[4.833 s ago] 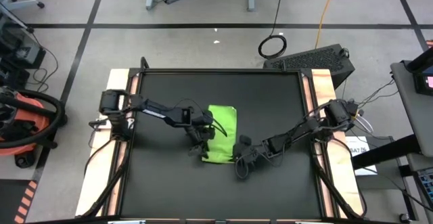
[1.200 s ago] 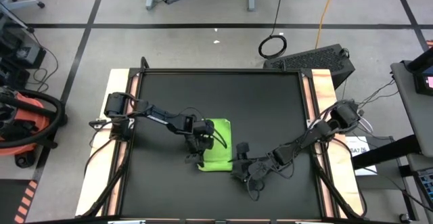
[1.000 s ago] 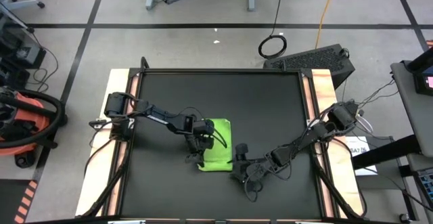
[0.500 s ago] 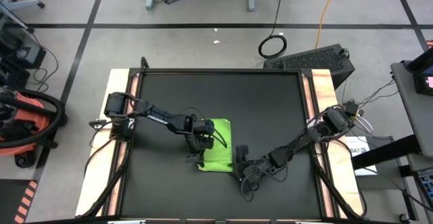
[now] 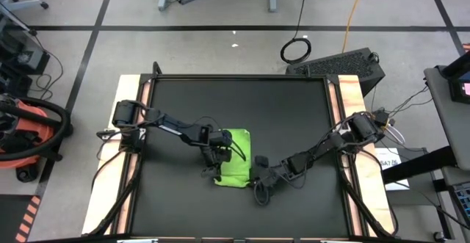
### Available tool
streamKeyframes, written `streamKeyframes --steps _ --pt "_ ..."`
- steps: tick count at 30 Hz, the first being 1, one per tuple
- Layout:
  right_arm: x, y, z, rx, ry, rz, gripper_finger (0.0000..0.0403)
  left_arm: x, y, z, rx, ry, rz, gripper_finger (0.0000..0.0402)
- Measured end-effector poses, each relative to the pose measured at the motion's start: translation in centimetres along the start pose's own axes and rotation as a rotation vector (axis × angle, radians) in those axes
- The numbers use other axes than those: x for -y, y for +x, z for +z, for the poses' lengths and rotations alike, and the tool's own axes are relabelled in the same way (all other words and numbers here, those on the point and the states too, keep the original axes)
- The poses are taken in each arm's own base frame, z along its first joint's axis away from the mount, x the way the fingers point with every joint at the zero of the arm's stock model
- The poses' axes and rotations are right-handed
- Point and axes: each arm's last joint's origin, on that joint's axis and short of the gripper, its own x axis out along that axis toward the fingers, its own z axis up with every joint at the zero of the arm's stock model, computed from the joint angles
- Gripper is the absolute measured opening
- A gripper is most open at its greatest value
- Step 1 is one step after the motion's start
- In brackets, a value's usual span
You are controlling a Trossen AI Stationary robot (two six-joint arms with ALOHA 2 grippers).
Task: Roll towel
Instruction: Roll the green microfiber towel
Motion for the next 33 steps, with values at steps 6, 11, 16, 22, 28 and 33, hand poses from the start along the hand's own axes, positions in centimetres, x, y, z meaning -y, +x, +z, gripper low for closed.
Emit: streamKeyframes --steps 6,11,16,22,28,33 --pt "1.1 0.2 0.5 -0.042 0.107 0.073 0.0003 0.8 -0.7 0.3 0.029 0.024 0.028 0.0139" --pt "1.9 0.2 0.9 -0.076 0.19 0.125 0.0002 1.8 -1.6 0.6 0.06 0.026 0.061 0.0217" --pt "2.7 0.3 1.3 -0.11 0.274 0.177 0.0002 4.5 -2.4 0.5 0.096 0.144 0.262 0.0234" --pt "3.6 0.3 1.6 -0.131 0.358 0.195 0.0002 9.1 -0.9 -0.5 0.098 0.453 0.53 0.0234" --pt "4.5 0.3 1.9 -0.153 0.409 0.225 0.0002 11.6 2.4 -2.6 0.047 0.61 0.712 0.0234" --pt "5.1 0.3 2.3 -0.161 0.451 0.253 0.0002 11.8 4.6 -3.8 0.025 0.642 0.842 0.0234"
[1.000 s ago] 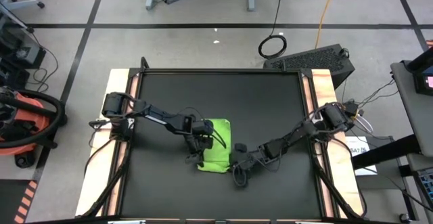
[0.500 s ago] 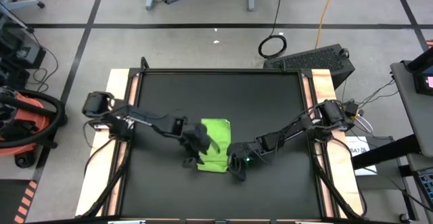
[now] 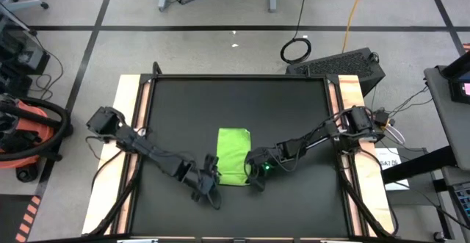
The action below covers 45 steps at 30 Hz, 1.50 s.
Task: Roll towel
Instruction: Roll the green microfiber towel
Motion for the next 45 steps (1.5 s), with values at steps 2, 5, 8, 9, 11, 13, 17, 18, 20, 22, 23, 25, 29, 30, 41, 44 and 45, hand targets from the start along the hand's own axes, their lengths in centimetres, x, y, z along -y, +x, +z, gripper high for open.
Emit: streamKeyframes --steps 2,5,8,9,11,13,17,18,20,22,23,25,29,30,41,44,45 --pt "0.2 -0.1 0.2 -0.004 0.017 0.01 0.0002 0.4 0.7 -0.4 -0.029 0.006 -0.003 0.0234" --pt "0.4 -0.2 0.5 -0.007 0.043 0.021 0.0002 1.0 1.7 -0.8 -0.053 0.013 -0.011 0.0234" --pt "0.5 -0.3 0.6 -0.006 0.065 0.024 0.0002 1.5 2.5 -1.0 -0.063 0.003 -0.013 0.0235" --pt "0.5 -0.3 0.6 -0.007 0.072 0.025 0.0002 1.5 2.7 -1.0 -0.064 -0.001 -0.008 0.0235" --pt "0.5 -0.3 0.7 -0.016 0.079 0.034 0.0002 1.6 2.9 -1.1 -0.064 -0.025 0.001 0.0232" --pt "0.5 -0.3 0.6 -0.02 0.079 0.036 0.0002 1.5 3.0 -1.0 -0.058 -0.05 0.006 0.0216" --pt "0.5 -0.3 0.6 -0.022 0.079 0.038 0.0003 1.3 3.2 -0.9 -0.041 -0.067 -0.011 0.0141" --pt "0.5 -0.3 0.6 -0.022 0.079 0.038 0.0004 1.2 3.3 -0.9 -0.04 -0.071 -0.016 0.0115" --pt "0.5 -0.3 0.6 -0.021 0.079 0.039 0.0008 1.0 3.3 -0.9 -0.041 -0.08 -0.04 0.006" --pt "0.5 -0.3 0.7 -0.018 0.075 0.043 0.0013 0.9 3.4 -0.9 -0.041 -0.084 -0.064 0.0021" --pt "0.5 -0.3 0.7 -0.016 0.07 0.047 0.0016 0.9 3.4 -0.9 -0.041 -0.093 -0.069 0.0017" --pt "0.3 -0.4 0.7 -0.009 0.049 0.055 0.0025 0.7 3.4 -0.9 -0.042 -0.119 -0.073 0.0022" --pt "-0.4 -1.1 1.1 0.029 -0.077 0.072 0.0069 0.0 3.4 -0.8 -0.038 -0.166 -0.129 0.0022" --pt "-0.8 -1.4 1.3 0.042 -0.113 0.083 0.0086 -0.2 3.4 -0.7 -0.034 -0.174 -0.154 0.0018" --pt "-5.4 -3.1 -0.7 0.111 -0.612 0.046 0.0257 -2.9 3.8 -0.8 -0.015 -0.321 -0.439 0.0013" --pt "-6.3 -2.7 -2.2 0.111 -0.731 -0.033 0.0261 -3.7 3.9 -0.9 -0.012 -0.346 -0.478 0.0013" --pt "-6.4 -2.6 -2.8 0.108 -0.755 -0.074 0.0261 -4.0 3.9 -1.0 -0.012 -0.358 -0.49 0.0013"
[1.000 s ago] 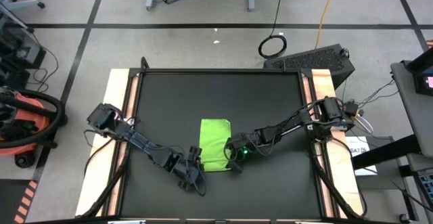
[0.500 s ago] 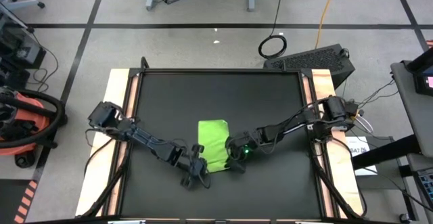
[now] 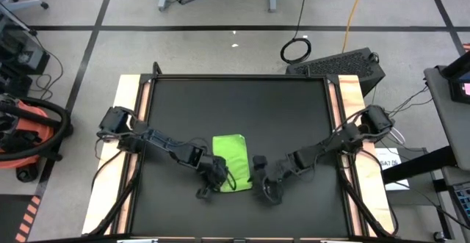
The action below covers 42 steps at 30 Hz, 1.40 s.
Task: Roll towel
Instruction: Roll the green microfiber towel
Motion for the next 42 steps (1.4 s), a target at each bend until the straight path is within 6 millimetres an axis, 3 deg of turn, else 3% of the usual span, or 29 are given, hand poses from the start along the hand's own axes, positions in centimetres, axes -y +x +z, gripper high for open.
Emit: streamKeyframes --steps 7,22,31,36,42 --pt "-2.1 0.0 -0.6 0.004 -0.171 -0.238 0.0249 -1.7 -0.7 0.3 0.011 -0.073 -0.075 0.0013" --pt "-1.8 1.6 -2.0 -0.035 -0.249 -0.297 0.0246 -5.1 -2.4 0.6 0.036 -0.215 -0.206 0.0012" --pt "-1.2 3.1 -3.2 -0.049 -0.196 -0.336 0.0242 -6.1 -2.4 0.1 0.009 -0.253 -0.253 0.0012" --pt "-0.2 4.0 -3.6 -0.03 -0.118 -0.354 0.02 -6.1 -2.4 0.1 0.008 -0.246 -0.254 0.0012" --pt "1.1 4.4 -3.6 -0.02 0.029 -0.309 0.0091 -6.0 -2.3 0.0 -0.006 -0.258 -0.26 0.0026"
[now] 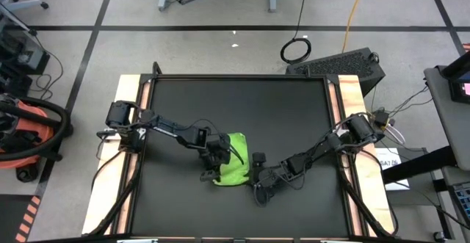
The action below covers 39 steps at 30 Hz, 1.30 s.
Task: Roll towel
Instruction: Roll the green microfiber towel
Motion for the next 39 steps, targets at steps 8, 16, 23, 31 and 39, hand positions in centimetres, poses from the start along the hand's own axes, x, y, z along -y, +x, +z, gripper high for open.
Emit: streamKeyframes --steps 8,16,23,31,39 --pt "1.6 0.4 0.7 -0.04 0.231 0.216 0.002 0.9 -0.5 0.3 0.036 0.033 0.053 0.0184" --pt "3.4 0.6 0.9 -0.12 0.422 0.373 0.0005 3.1 -1.9 -0.1 0.045 0.098 0.25 0.0283" --pt "4.8 0.8 1.1 -0.151 0.548 0.401 0.0008 7.4 -0.5 -1.4 0.047 0.327 0.458 0.0267" --pt "6.8 1.0 1.4 -0.17 0.708 0.423 0.0008 11.0 2.4 -3.4 0.071 0.559 0.703 0.0245" --pt "8.3 1.0 1.6 -0.183 0.812 0.462 0.0008 10.5 4.8 -5.1 0.046 0.508 0.846 0.0233"
